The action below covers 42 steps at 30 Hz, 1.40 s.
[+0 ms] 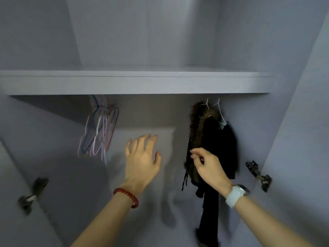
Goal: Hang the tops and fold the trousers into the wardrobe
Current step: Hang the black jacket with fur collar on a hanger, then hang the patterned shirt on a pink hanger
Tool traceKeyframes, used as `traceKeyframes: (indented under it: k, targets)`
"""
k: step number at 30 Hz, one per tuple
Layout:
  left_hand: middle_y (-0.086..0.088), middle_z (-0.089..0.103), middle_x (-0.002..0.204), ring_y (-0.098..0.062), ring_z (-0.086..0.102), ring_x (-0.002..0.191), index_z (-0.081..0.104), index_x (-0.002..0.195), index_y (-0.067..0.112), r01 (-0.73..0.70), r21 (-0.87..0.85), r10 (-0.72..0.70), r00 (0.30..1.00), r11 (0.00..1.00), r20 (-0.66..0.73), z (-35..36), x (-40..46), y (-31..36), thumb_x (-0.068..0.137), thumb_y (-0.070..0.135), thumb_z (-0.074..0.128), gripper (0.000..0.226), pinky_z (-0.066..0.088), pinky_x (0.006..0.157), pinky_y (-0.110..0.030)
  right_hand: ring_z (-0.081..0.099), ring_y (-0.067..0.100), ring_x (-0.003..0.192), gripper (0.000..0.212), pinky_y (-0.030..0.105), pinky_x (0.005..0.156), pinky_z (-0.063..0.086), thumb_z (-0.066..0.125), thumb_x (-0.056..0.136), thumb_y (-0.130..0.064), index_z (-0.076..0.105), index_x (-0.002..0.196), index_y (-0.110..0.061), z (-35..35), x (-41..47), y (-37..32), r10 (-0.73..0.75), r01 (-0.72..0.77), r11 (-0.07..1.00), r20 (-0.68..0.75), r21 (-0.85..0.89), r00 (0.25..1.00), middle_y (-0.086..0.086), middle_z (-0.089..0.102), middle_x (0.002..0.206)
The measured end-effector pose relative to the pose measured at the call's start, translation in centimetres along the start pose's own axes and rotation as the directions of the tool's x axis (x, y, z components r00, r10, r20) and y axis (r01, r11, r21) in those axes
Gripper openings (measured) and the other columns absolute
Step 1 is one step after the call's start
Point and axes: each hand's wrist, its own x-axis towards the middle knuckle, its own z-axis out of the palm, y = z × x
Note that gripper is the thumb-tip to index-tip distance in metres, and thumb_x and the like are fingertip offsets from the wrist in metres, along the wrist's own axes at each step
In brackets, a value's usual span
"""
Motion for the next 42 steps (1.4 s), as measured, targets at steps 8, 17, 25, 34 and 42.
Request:
traceKeyframes:
  k: [8, 17, 25, 34, 42]
  targets:
    - [-0.007, 0.062, 0.117, -0.032, 0.06, 0.104, 0.062, 0.118, 0.013, 0.57, 0.169, -0.593, 0.792, 0.804, 0.148, -9.5, -19.3, -4.1, 0.082, 0.04, 0.033, 0.053, 0.044, 0.088, -0.042, 0.064, 0.016, 0.081, 0.016, 0.002, 0.07, 0.039, 0.053, 0.09, -0.004, 0.067, 0.098, -0.007, 11.2, -9.2, -5.7, -0.222, 0.121, 0.961, 0.43, 0.25, 0.875, -0.005, 0.064, 0.085]
    - [-0.011, 0.063, 0.115, -0.031, 0.058, 0.107, 0.062, 0.117, 0.007, 0.933, 0.331, -0.926, 0.241, 0.139, -0.292, -28.6, -43.1, 7.6, 0.088, 0.014, 0.056, 0.031, 0.044, 0.092, -0.039, 0.065, 0.02, 0.091, 0.018, 0.035, 0.087, 0.05, 0.049, 0.093, -0.011, 0.065, 0.101, -0.013, 17.7, -31.8, -13.2, -0.524, 0.169, 0.852, 0.82, 0.496, 0.232, -0.002, 0.066, 0.087]
    - [-0.003, 0.06, 0.12, -0.017, 0.056, 0.111, 0.059, 0.121, 0.011, 0.923, 0.0, -0.659, -0.276, -0.386, -0.699, -41.1, -57.4, 28.4, 0.093, 0.015, 0.051, 0.029, 0.043, 0.095, -0.028, 0.064, 0.011, 0.081, 0.021, 0.023, 0.076, 0.046, 0.047, 0.093, -0.006, 0.057, 0.089, -0.025, 12.5, -55.5, -19.5, -0.631, 0.164, 0.653, 0.652, 0.739, -0.421, -0.003, 0.065, 0.08]
    - [-0.002, 0.057, 0.123, -0.012, 0.053, 0.111, 0.058, 0.122, 0.013, 0.686, -0.472, -0.089, -0.612, -0.554, -0.786, -50.5, -70.5, 51.8, 0.097, 0.017, 0.045, 0.028, 0.037, 0.088, -0.015, 0.062, 0.012, 0.082, 0.024, 0.023, 0.077, 0.047, 0.038, 0.098, -0.015, 0.059, 0.11, -0.018, 1.2, -83.0, -23.0, -0.402, 0.126, 0.365, 0.278, 0.923, -0.872, -0.01, 0.06, 0.088]
    - [-0.003, 0.057, 0.123, -0.01, 0.053, 0.102, 0.056, 0.122, 0.013, 0.574, -0.595, 0.112, -0.66, -0.562, -0.742, -59.6, -80.1, 62.9, 0.097, 0.017, 0.044, 0.029, 0.038, 0.083, -0.018, 0.064, 0.031, 0.083, 0.022, 0.036, 0.075, 0.051, 0.036, 0.097, -0.014, 0.054, 0.098, -0.026, -5.8, -100.6, -24.6, -0.285, 0.057, 0.304, 0.148, 0.951, -0.947, -0.007, 0.063, 0.09]
